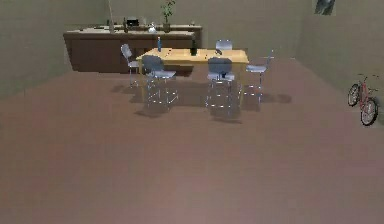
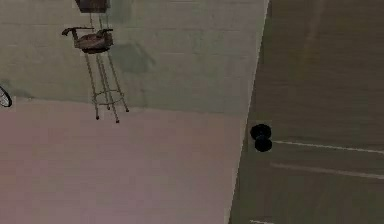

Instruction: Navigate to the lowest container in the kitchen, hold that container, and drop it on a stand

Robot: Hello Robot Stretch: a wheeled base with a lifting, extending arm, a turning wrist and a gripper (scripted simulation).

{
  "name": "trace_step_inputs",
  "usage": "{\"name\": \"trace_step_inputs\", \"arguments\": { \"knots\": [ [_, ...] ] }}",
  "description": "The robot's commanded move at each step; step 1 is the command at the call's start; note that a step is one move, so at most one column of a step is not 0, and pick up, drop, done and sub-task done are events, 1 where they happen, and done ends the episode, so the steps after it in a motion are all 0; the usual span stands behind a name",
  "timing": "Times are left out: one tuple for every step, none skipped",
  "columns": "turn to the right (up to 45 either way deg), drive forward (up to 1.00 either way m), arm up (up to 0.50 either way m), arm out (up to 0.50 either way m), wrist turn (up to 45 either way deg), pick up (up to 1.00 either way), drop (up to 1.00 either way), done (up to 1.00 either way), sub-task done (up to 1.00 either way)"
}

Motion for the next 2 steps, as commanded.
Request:
{"name": "trace_step_inputs", "arguments": {
  "knots": [
    [30.0, 0.0, 0.0, 0.0, 0.0, 0.0, 0.0, 0.0, 0.0],
    [0.0, 1.0, 0.0, 0.0, 0.0, 0.0, 0.0, 0.0, 0.0]
  ]
}}
